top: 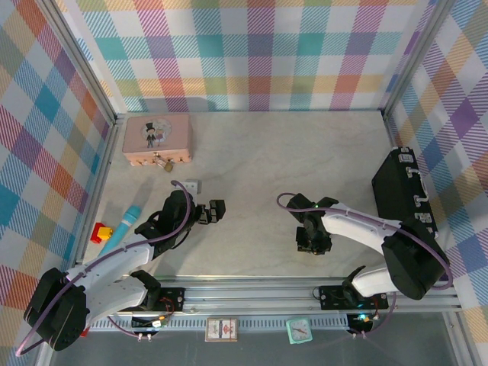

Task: Unlock the padlock with the key

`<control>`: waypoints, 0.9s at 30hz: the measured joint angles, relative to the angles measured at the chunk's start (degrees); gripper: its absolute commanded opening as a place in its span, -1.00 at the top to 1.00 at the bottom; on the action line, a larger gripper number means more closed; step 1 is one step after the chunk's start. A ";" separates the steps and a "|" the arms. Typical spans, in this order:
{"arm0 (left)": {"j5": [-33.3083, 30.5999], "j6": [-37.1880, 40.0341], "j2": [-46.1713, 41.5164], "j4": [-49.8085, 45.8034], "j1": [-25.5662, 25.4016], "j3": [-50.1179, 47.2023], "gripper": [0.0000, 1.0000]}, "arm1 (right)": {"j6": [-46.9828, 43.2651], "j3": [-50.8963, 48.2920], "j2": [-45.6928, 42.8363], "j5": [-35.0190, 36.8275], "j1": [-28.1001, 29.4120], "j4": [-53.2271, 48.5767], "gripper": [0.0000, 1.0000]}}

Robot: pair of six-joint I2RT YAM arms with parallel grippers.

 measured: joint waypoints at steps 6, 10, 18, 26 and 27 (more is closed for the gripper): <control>-0.42 0.00 0.00 0.00 0.00 0.00 -1.00 | -0.04 0.00 1.38 0.00 0.00 0.35 0.41; -0.66 0.00 0.00 0.00 0.00 0.00 -1.00 | -0.04 0.00 1.77 0.00 0.00 0.66 0.41; -0.96 0.00 0.00 0.00 -0.02 0.00 -1.00 | -0.04 -0.04 1.88 -0.02 0.37 1.27 0.45; -1.07 0.00 0.00 0.00 -0.02 0.00 -1.00 | -0.02 -0.04 1.88 -0.07 1.03 1.25 0.54; -1.07 0.00 0.00 0.00 -0.02 0.00 -1.00 | -0.02 -0.04 1.88 -0.04 1.11 1.25 0.55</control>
